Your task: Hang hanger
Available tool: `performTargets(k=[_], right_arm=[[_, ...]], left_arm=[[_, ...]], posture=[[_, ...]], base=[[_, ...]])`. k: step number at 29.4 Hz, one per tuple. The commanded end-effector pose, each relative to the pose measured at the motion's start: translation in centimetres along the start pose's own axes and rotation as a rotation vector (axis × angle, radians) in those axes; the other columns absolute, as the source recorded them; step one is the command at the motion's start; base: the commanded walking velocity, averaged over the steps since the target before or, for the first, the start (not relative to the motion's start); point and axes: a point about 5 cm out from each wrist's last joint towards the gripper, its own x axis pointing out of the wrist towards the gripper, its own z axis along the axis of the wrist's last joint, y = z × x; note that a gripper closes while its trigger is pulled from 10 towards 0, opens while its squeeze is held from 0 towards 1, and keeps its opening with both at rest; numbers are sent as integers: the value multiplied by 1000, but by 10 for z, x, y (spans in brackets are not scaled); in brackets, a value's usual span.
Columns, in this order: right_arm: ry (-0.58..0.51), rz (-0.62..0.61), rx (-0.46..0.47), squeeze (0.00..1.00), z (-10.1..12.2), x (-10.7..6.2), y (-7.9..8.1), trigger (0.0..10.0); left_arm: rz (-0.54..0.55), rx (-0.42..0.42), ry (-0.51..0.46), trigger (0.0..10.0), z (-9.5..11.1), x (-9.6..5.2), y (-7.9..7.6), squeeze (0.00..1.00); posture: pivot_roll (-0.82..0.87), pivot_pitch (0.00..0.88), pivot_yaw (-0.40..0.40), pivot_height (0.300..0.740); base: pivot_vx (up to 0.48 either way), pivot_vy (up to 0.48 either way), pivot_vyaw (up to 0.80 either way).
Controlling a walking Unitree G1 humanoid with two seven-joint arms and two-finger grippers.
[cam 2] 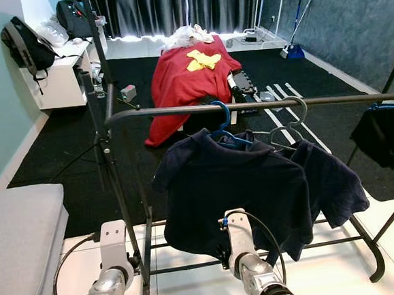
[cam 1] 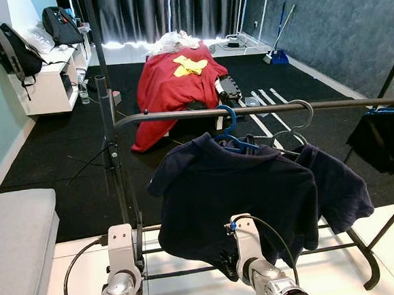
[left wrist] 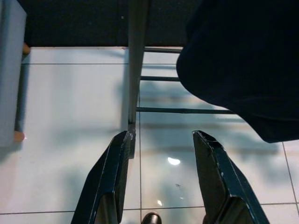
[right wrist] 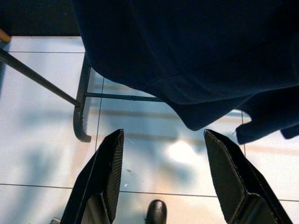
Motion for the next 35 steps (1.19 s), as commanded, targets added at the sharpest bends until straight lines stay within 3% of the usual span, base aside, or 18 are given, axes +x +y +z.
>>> performTargets(k=[1, 18, 22, 26, 30, 35], right_arm=[[13, -9, -28, 0, -2, 0, -3, 10000], [20, 7, -74, 0, -10, -3, -7, 10000], [-51, 57, -164, 0, -6, -4, 0, 10000], [-94, 74, -200, 0, -6, -5, 6, 10000], [-102, 113, -262, 0, -15, -9, 6, 10000], [-121, 91, -127, 0, -15, -10, 1, 10000]], left_arm=[[-13, 3, 23, 10000, -6, -1, 0, 0], [-53, 20, 34, 10000, -17, -6, -8, 0], [-97, 124, -26, 10000, -12, -7, -13, 0], [-96, 89, -53, 10000, -14, -10, -5, 0], [2, 36, -132, 10000, -12, -15, 14, 0], [31, 41, -131, 10000, -11, -16, 22, 0]], posture=[[66, 0, -81, 740], [54, 0, -76, 740], [57, 0, -65, 740], [44, 0, -61, 740], [82, 32, -98, 740], [76, 37, -99, 740]], base=[[0, 0, 0], [0, 0, 0], [0, 0, 0], [0, 0, 0], [0, 0, 0], [0, 0, 0]])
